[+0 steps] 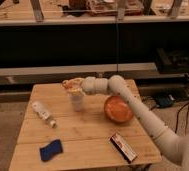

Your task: Place the pepper in the ceramic cup

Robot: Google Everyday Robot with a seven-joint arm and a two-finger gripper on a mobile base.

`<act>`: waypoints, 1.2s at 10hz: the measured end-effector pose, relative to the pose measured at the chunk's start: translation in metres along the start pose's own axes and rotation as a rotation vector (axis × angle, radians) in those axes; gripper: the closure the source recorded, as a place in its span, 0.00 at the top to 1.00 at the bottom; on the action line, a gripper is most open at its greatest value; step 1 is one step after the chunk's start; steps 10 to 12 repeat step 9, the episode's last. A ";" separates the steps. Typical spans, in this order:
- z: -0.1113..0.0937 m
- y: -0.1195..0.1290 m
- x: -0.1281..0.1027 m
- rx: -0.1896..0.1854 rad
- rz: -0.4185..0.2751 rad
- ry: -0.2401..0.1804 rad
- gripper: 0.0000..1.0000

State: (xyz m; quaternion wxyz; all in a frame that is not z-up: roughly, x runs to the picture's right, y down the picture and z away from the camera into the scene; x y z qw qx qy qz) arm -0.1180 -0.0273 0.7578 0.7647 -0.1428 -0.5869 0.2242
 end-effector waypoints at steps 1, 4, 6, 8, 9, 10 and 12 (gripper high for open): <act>0.002 -0.001 0.002 -0.004 -0.004 0.010 0.50; -0.001 -0.007 0.012 -0.007 -0.003 0.058 0.78; -0.003 -0.009 0.014 -0.015 0.004 0.085 0.80; -0.009 -0.012 0.021 -0.042 0.027 0.119 0.80; -0.012 -0.012 0.023 -0.054 0.033 0.130 0.80; -0.012 -0.012 0.023 -0.054 0.033 0.130 0.80; -0.012 -0.012 0.023 -0.054 0.033 0.130 0.80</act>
